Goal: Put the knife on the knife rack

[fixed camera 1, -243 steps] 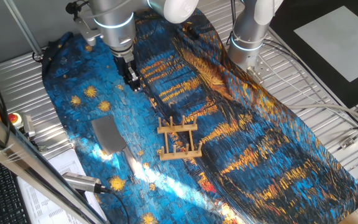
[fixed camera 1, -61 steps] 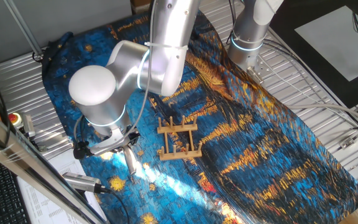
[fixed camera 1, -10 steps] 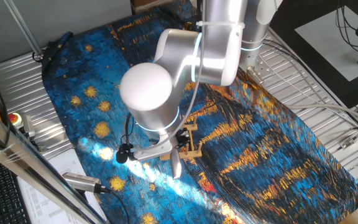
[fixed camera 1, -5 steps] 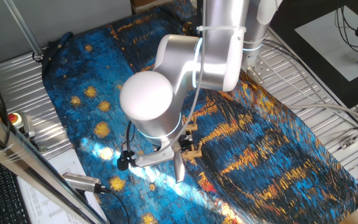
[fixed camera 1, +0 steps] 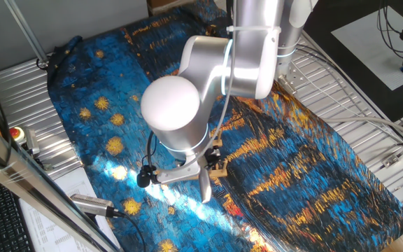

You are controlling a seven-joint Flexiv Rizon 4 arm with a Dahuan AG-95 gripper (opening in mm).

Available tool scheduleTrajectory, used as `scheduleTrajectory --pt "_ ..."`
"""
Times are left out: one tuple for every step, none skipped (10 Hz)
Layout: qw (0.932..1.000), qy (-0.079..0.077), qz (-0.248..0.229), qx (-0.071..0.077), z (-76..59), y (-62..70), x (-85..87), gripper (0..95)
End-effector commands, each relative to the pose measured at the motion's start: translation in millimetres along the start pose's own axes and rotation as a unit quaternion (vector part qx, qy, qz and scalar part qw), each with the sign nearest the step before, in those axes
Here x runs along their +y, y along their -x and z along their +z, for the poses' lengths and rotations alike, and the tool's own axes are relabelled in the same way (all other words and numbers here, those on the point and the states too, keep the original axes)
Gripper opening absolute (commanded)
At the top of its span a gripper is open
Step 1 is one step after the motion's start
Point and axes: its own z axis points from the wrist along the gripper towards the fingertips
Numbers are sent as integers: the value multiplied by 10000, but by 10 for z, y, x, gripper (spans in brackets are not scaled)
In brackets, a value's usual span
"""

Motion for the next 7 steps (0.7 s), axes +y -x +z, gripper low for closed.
scheduleTrajectory --pt "10000 48 7 12 -27 -3 14 0" --pt "10000 55 19 25 -37 -4 24 0" --pt "10000 77 33 13 -42 -6 42 0" --pt "9999 92 68 -13 -36 -4 61 0" --pt "9999 100 107 -32 -23 -5 82 0" --pt "9998 127 153 -74 1 -3 116 0" --pt "9997 148 162 -65 18 -4 141 0"
